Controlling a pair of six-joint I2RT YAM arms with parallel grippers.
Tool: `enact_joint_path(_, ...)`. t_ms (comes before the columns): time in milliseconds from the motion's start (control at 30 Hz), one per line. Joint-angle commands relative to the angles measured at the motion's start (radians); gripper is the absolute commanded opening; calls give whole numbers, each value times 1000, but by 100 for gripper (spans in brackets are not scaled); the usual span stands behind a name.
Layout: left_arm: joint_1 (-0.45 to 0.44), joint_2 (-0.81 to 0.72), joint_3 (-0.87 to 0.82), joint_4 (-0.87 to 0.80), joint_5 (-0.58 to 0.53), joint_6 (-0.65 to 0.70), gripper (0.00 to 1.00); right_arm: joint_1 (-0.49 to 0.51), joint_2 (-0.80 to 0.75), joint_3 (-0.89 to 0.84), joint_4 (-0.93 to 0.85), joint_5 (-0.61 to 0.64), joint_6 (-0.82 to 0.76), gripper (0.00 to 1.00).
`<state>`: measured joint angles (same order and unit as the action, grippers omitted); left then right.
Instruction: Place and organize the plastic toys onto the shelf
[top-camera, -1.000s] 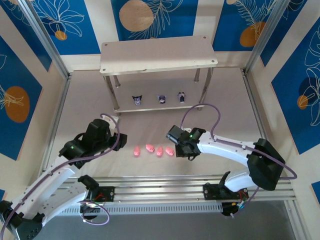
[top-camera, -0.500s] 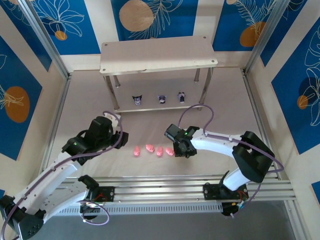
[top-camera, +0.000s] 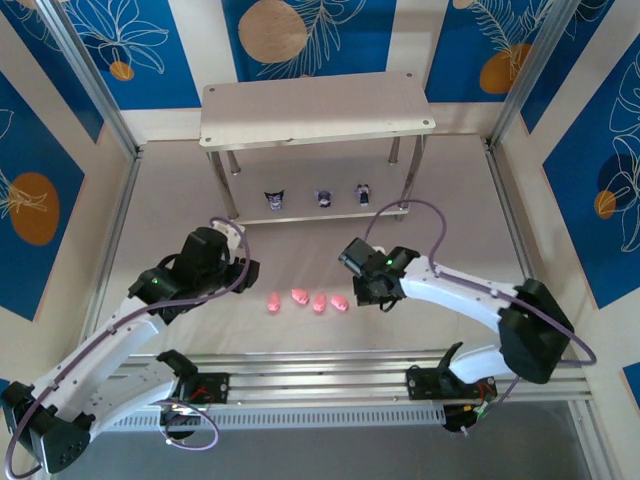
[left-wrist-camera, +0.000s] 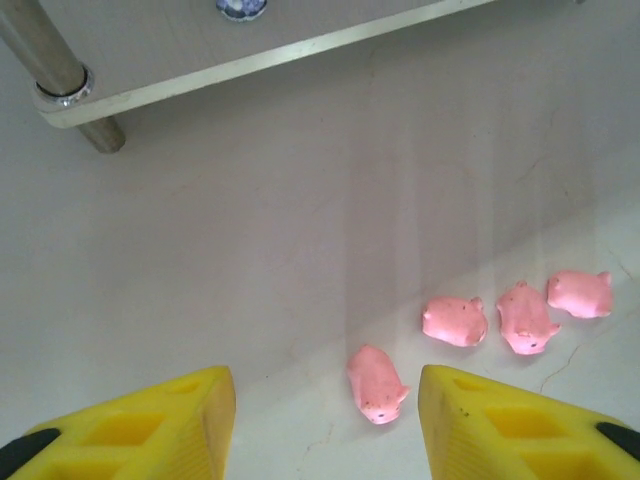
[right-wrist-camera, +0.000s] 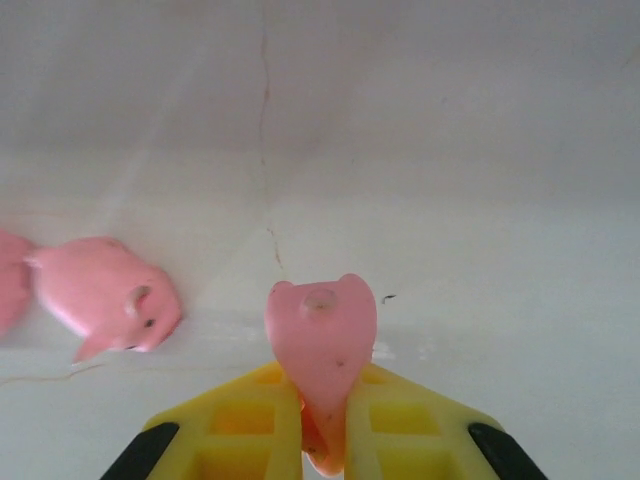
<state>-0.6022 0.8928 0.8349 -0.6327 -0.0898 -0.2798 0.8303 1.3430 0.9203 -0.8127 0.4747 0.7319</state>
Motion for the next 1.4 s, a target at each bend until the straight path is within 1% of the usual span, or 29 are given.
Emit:
enact_joint_path(0,9,28,84,21,21,18,51,-17,-86,175,-127,125,-103,13)
enact_joint_path(133,9,68,165,12,23,41,51,-92,-108,421,-123,182,-290,14)
enact_joint_path(200,9,90,199,12,27,50,51,-142,-90,555,-69,173,-398,15)
enact_joint_path(300,9,116,235,19,36,57,51,-208,-34,742,-3,130,-512,15)
enact_joint_path(367,9,128,250,23,42,57,51,-250,24,855,17,100,-560,16)
enact_joint_path(500,9,142,271,16,43,61,50,-326,163,1060,15,30,-602,16)
enact_joint_path(667,11,144,277,3,31,66,51,-385,326,1243,-21,13,-627,16)
enact_joint_path(800,11,144,278,-7,24,69,51,-416,405,1319,-49,25,-638,16)
enact_joint_path(967,16,153,280,-5,27,71,51,-438,453,1389,-116,29,-632,17)
enact_joint_path(1133,19,169,279,2,35,71,51,-442,422,1370,-135,49,-647,19)
enact_joint_path(1367,20,183,280,10,57,62,51,-457,411,1398,-212,54,-655,19)
